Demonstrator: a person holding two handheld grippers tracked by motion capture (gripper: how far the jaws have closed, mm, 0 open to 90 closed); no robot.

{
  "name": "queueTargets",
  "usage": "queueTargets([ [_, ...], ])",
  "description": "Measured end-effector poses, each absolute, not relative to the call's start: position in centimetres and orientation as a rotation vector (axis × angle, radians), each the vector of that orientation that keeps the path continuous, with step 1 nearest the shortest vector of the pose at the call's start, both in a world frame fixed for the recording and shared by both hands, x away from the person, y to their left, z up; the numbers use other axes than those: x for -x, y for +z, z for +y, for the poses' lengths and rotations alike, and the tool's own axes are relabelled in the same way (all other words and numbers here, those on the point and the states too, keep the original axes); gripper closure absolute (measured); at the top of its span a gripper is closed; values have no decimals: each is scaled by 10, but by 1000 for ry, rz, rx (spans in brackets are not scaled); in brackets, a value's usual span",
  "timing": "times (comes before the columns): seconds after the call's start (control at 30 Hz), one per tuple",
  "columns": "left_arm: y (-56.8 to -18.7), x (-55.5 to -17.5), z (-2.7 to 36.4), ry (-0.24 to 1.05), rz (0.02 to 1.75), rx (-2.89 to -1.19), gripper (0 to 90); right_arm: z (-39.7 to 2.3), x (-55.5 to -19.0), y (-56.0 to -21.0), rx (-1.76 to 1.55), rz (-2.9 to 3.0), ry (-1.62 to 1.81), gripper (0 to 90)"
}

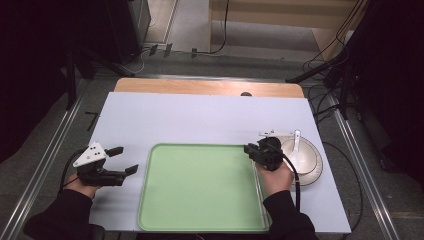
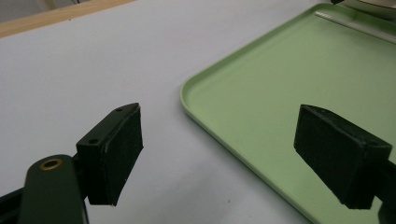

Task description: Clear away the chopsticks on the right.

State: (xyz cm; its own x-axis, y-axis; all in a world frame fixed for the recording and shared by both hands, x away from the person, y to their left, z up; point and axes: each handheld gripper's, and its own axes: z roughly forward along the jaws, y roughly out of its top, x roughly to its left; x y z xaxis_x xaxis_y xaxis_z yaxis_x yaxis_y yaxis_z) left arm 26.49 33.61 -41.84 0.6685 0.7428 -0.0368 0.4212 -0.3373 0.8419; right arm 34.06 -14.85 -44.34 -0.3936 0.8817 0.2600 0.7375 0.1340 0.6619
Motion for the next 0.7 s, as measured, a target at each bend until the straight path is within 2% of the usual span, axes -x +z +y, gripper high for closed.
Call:
queueTargets([
  [0.23, -418, -265, 336, 449, 904, -1976, 156, -158, -340, -429, -1587, 2223, 1159, 615],
  [0.37, -418, -265, 336, 449, 901, -1980, 156, -165, -338, -419, -1564, 2221, 1195, 507],
  [0.7, -418, -264, 337, 451, 901, -1981, 156, -184, -337, -399, -1534, 2220, 1292, 408],
])
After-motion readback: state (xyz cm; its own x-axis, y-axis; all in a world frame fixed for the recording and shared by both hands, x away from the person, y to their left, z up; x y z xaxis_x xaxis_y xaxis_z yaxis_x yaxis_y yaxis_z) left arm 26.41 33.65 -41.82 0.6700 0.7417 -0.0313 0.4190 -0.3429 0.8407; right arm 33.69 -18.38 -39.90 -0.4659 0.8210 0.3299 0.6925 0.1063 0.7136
